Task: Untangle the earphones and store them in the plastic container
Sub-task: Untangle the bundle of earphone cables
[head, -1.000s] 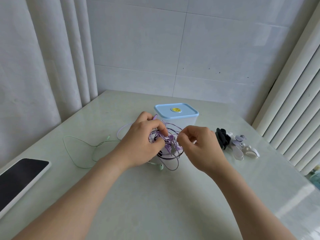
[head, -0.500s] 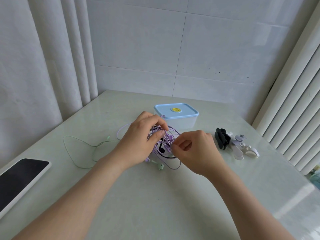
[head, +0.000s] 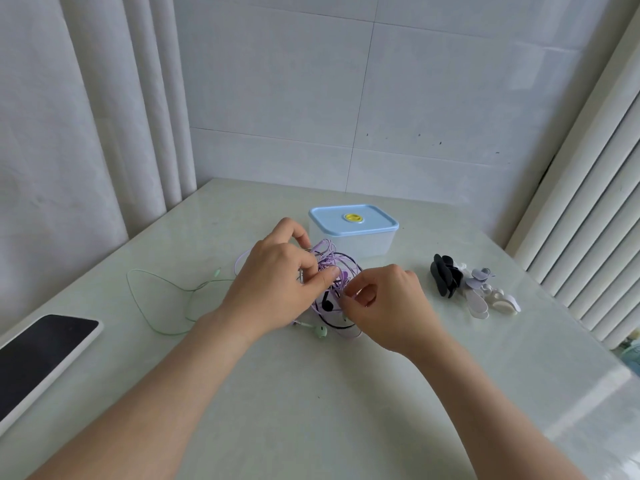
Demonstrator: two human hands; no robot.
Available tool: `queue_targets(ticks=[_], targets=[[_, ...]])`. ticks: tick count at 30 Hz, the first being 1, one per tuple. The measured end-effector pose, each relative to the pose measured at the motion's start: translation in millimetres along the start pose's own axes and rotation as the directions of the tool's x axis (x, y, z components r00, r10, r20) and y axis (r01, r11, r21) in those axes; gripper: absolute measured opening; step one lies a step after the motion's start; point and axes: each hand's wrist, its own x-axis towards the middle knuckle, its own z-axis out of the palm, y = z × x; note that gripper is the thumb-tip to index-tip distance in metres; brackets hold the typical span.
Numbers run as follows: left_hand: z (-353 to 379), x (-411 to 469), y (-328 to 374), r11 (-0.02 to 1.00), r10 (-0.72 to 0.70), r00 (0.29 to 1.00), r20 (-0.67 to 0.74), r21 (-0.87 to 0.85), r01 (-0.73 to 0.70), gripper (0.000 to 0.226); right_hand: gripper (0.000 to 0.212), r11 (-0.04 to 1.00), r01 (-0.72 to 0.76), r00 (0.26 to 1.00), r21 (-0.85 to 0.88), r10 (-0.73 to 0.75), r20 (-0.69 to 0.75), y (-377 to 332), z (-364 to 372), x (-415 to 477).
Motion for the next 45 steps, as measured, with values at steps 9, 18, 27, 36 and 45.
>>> queue_targets(ticks=[9, 18, 27, 36, 45], targets=[[-4.8, -3.0, 4.4, 0.998, 0.001, 0.997, 0.079, 0.064, -0.006, 0.022, 0.012, 0.996, -0.004, 1.0, 0.089, 0.004, -0.002, 1.4, 0.2, 2.0], [0.1, 0.0, 3.0, 0.997, -0.062, 0.998, -0.028, -0.042, 0.061, 0.015, 0.014, 0.977, 0.011, 0.997, 0.212, -0.027, 0.072, -4.6, 4.3, -0.3], [-0.1, 3.1, -0.4, 0.991, -0.083, 0.994, -0.076, -0.112, 0.075, 0.016, 0.021, 0.752, -0.224, 0.974, 0.62, 0.152, 0.168, -9.2, -8.3, -2.2], [-1.7, 2.8, 3.8, 0.982, -0.081, 0.997, -0.012, -0.17, 0.078, 0.014, 0.013, 0.936, -0.07, 0.988, 0.344, 0.112, -0.104, -3.0, -7.0, 2.7], [-9.6, 3.6, 13.4, 0.957, 0.064, 0.998, -0.014, -0.282, -0.065, 0.01, 0.009, 0.98, 0.177, 0.94, 0.094, -0.14, -0.31, 0.3, -2.1, 5.8]])
